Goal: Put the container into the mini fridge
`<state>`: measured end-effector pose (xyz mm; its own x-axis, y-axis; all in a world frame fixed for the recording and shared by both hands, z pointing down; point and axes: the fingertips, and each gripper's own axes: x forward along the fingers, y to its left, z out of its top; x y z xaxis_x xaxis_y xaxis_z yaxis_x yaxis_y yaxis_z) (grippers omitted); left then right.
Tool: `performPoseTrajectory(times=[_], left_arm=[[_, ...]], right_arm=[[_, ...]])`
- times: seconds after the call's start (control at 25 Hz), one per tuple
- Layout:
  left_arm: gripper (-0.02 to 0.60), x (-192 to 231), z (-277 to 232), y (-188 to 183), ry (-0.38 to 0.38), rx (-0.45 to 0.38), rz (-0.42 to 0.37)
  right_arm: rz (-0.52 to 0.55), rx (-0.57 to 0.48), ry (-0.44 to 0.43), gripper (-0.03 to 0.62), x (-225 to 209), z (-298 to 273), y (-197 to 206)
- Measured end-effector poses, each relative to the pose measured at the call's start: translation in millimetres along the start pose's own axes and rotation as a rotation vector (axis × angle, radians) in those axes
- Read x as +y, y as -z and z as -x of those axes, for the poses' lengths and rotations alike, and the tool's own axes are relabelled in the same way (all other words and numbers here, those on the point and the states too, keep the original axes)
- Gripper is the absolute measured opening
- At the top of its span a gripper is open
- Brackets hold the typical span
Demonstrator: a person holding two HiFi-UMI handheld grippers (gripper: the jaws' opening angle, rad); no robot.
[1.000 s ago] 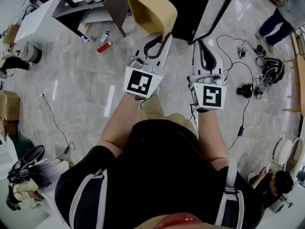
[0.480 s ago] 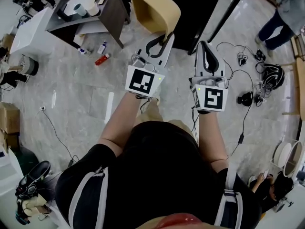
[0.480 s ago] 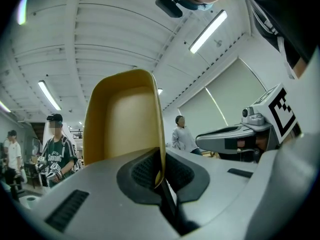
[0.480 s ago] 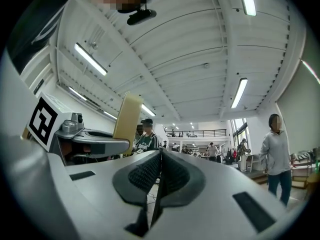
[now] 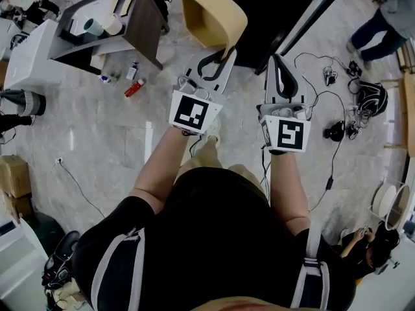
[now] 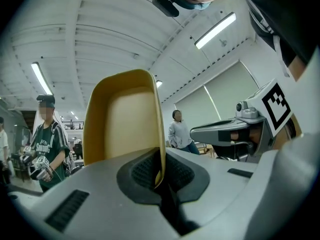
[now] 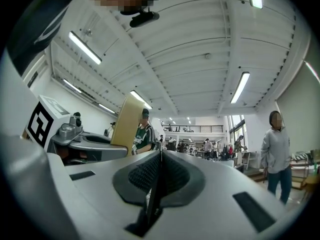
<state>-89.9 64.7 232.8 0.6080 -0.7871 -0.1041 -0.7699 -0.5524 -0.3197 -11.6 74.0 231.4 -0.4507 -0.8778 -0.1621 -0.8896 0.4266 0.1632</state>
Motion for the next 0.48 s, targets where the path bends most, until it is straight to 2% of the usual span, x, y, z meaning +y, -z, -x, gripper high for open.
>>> performPoseTrajectory(times=[0.2, 0.48], left_arm=[[0.025, 48, -31, 41, 0.032, 0.024, 0.028], [0.025, 89, -65, 89, 0.118, 0.064, 0.022]], right_arm=[[-0.002, 0.044, 0.023, 0.037, -4, -63, 28], [-0.02, 0.084, 0.04, 0.037, -4, -132, 59]])
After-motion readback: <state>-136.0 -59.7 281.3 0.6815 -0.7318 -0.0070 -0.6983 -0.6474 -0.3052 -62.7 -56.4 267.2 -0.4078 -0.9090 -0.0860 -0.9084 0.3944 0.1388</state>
